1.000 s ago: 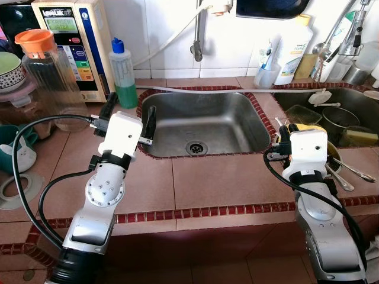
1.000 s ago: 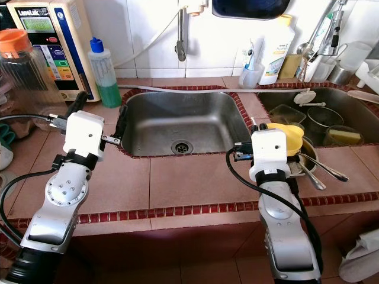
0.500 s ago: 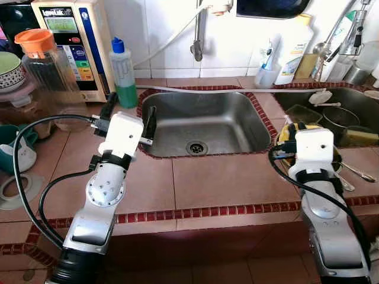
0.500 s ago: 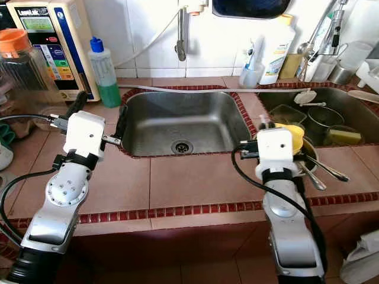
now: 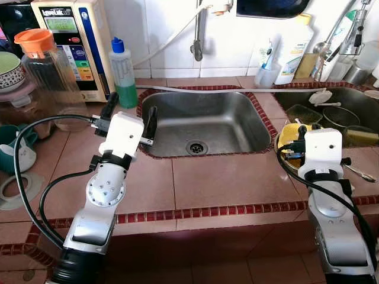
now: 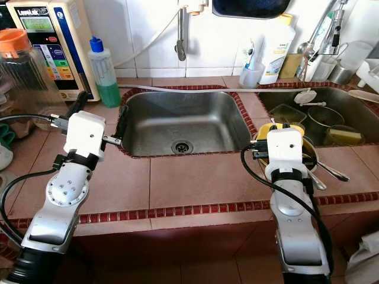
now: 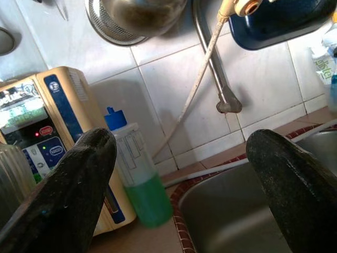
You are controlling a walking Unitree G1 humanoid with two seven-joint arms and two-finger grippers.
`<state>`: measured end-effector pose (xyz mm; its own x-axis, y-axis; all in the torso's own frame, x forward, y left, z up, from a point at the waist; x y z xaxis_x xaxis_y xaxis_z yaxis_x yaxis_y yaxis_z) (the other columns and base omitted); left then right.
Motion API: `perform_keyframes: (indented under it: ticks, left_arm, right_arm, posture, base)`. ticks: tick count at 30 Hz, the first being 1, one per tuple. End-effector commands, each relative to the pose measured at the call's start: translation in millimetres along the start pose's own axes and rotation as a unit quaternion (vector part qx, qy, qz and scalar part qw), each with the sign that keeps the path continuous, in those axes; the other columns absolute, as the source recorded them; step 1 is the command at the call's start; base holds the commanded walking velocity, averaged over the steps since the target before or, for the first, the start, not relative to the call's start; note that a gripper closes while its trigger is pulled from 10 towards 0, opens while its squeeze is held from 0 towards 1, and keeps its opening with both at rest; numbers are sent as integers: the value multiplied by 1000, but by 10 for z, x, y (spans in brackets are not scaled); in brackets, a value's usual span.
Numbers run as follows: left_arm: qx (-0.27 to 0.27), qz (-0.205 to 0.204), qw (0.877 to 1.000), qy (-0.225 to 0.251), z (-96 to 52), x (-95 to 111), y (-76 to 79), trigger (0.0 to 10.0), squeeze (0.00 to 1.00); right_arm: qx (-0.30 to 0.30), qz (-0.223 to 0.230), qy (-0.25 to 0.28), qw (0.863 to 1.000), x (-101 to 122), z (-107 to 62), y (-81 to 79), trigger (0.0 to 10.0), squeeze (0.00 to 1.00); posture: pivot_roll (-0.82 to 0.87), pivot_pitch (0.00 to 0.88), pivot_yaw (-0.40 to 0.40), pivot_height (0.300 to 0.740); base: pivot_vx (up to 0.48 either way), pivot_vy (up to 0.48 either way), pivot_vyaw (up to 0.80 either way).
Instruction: Kitchen organization
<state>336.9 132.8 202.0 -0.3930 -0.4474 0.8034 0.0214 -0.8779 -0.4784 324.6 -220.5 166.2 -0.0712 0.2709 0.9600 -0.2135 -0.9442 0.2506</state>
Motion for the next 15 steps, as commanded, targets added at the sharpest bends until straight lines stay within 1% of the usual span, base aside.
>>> perform_keyframes:
  ticks: [1, 12, 15]
  left_arm:
    - [0, -2, 1000, 1, 5, 1, 0, 10000, 0]
    - [0, -2, 1000, -1, 1, -5, -3, 10000, 0]
    - [-1, -3, 1000, -2, -6, -5, -2, 10000, 0]
  right_arm:
    - [-17, -8, -2, 1000, 6, 52, 112, 10000, 1000]
    - [-31, -25, -11, 999, -47, 158, 236, 10000, 1000]
    - [-33, -24, -14, 999, -49, 252, 292, 10000, 1000]
  posture:
    - [120, 0, 4, 740]
    - [125, 0, 3, 740]
    - [127, 0, 3, 740]
  base:
    - [0, 0, 0]
    - [0, 0, 0]
    - [0, 0, 0]
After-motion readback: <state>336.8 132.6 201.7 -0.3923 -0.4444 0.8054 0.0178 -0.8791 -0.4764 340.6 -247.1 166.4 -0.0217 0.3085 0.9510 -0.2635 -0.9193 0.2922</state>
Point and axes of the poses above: a point about 5 cm out from each wrist's last joint towards the gripper, its own z axis pointing out of the wrist towards the gripper, its own x axis along the axis of the wrist's last joint, y = z × x, the point moved 4 cm from there along z, pointing out of the wrist towards the gripper, and after that the axes turned 7 degrees about z, right-handed, at the moved point
